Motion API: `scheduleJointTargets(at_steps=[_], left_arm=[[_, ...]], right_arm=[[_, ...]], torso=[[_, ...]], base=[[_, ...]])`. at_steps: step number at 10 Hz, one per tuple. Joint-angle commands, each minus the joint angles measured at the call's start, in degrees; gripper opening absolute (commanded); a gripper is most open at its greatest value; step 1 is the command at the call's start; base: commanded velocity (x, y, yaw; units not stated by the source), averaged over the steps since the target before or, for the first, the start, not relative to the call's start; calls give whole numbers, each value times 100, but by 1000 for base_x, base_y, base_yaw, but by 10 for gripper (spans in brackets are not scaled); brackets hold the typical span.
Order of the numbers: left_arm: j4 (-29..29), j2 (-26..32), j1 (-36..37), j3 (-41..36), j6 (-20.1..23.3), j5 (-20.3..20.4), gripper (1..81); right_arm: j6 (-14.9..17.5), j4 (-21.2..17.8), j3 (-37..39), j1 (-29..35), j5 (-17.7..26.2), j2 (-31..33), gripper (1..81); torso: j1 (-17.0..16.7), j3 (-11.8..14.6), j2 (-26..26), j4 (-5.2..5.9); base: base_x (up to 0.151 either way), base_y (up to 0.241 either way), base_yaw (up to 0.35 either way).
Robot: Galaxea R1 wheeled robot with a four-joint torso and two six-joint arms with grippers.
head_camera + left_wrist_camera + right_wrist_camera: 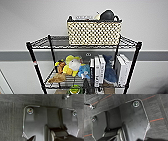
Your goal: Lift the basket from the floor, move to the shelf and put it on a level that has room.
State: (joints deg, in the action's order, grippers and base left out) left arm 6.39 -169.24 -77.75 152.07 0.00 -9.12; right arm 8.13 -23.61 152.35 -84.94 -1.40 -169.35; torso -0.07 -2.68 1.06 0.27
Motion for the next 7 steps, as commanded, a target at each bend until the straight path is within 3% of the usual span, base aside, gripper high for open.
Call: scheduleJointTargets(at_steps=[1, 3, 7], left_arm=[[-340, -515, 141, 790, 35, -37, 811], [-358, -550, 89, 825, 26, 191, 811], [-358, -594, 45, 843, 70, 288, 811]], right_arm=[[22, 393, 470, 193, 123, -435, 811], [22, 497, 559, 61, -202, -514, 811], [22, 560, 541, 16, -282, -638, 811]], torso=[[7, 0, 0, 0], [7, 0, 0, 0], [7, 2, 2, 0]], base=[[0, 0, 0], [0, 0, 0], [0, 0, 0]])
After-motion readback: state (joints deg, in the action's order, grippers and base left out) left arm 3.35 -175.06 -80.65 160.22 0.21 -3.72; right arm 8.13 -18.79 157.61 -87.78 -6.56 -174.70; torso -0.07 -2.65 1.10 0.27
